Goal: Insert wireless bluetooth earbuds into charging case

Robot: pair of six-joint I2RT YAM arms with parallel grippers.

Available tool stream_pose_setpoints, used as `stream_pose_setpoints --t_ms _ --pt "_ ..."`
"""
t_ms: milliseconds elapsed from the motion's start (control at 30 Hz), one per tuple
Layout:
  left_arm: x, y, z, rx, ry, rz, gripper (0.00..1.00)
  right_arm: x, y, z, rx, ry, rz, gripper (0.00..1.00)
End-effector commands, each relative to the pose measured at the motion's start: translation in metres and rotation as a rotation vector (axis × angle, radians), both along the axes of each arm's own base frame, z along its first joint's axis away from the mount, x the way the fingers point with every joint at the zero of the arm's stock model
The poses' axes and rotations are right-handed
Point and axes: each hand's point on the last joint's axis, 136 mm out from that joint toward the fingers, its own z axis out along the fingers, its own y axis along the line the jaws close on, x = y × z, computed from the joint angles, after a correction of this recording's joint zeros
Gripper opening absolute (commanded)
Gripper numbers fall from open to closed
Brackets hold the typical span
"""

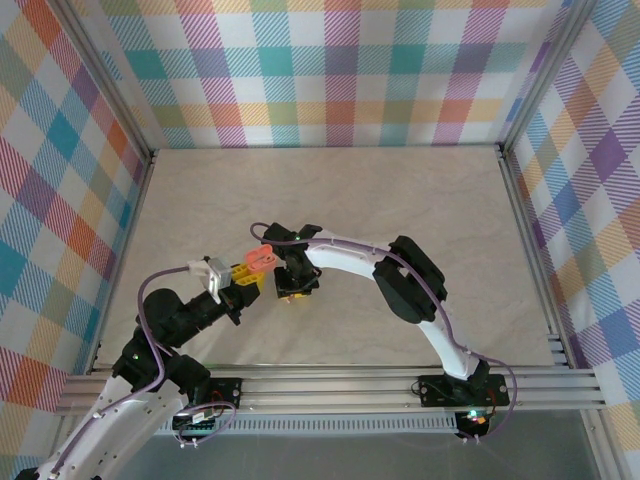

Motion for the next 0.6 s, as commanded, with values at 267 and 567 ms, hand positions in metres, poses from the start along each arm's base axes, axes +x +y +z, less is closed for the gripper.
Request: stream_pose_setpoints --t_ms 267,567 --pt "0.001 -0.005 0.002 -0.005 -0.009 -0.018 0.0 0.016 -0.046 0.007 -0.088 -0.048 -0.002 0.36" --pt "0.006 -0.01 0.004 -0.013 0.0 -0.027 0.0 0.018 -0.06 0.019 -0.089 -0.074 0.001 0.36"
